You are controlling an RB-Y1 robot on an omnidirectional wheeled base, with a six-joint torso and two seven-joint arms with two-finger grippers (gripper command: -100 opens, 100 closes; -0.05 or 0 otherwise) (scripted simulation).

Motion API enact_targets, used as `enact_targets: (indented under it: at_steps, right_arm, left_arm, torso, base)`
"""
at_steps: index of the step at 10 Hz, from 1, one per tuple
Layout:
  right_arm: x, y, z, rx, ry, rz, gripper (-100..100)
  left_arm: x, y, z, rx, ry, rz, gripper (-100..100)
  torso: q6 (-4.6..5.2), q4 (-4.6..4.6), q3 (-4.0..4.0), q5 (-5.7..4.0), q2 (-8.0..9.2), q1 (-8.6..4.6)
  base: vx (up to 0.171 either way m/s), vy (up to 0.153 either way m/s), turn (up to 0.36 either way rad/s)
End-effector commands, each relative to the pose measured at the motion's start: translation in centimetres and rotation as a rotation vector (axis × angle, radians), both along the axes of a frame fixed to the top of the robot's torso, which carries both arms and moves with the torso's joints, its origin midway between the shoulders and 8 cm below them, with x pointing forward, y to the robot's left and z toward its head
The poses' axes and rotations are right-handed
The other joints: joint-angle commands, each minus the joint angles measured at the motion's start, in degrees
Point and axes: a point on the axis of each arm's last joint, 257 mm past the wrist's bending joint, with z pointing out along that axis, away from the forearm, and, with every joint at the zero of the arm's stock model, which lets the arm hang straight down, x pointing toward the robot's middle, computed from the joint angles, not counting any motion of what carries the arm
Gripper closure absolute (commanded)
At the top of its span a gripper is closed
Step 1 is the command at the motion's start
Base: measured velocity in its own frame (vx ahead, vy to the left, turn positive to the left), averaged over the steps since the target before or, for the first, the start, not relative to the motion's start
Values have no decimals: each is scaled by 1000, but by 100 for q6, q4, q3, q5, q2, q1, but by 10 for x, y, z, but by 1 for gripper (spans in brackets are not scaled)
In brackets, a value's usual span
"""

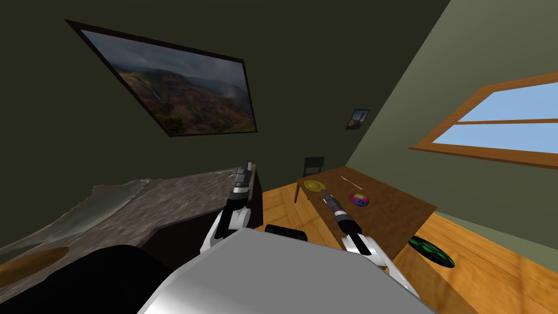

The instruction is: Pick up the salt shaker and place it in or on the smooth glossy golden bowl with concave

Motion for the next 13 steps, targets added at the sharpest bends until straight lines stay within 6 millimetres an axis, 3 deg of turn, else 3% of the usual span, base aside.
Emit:
enact_targets:
  at_steps: [1, 2, 3, 7, 13]
  right_arm:
    - [0, -8, -24, -72, 68, -5, -100]
    - [0, -8, -24, -72, 68, -5, -100]
    - [-2, -15, -41, -119, 112, -8, -100]
    - [-7, -31, -73, -213, 199, -11, -100]
    - [-27, -76, -135, -429, 396, -12, -100]
  left_arm:
    - [0, 0, 0, 0, 0, 0, 0]
    - [0, 0, 0, 0, 0, 0, 0]
    - [0, 0, 0, 0, 0, 0, 0]
    - [0, 0, 0, 0, 0, 0, 0]
    - [0, 0, 0, 0, 0, 0, 0]
  torso:
    - [0, 0, 0, 0, 0, 0]
    - [0, -1, -2, 1, -4, 2]
    - [-1, -1, -2, 1, -3, 4]
    - [-1, -1, -4, 1, -7, 4]
    - [-1, -3, -9, 0, -16, 0]
  base:
    - [39, 20, -47]
    - [32, 22, -17]
    - [34, 17, -20]
    - [43, 19, -17]
    - [57, 14, -7]
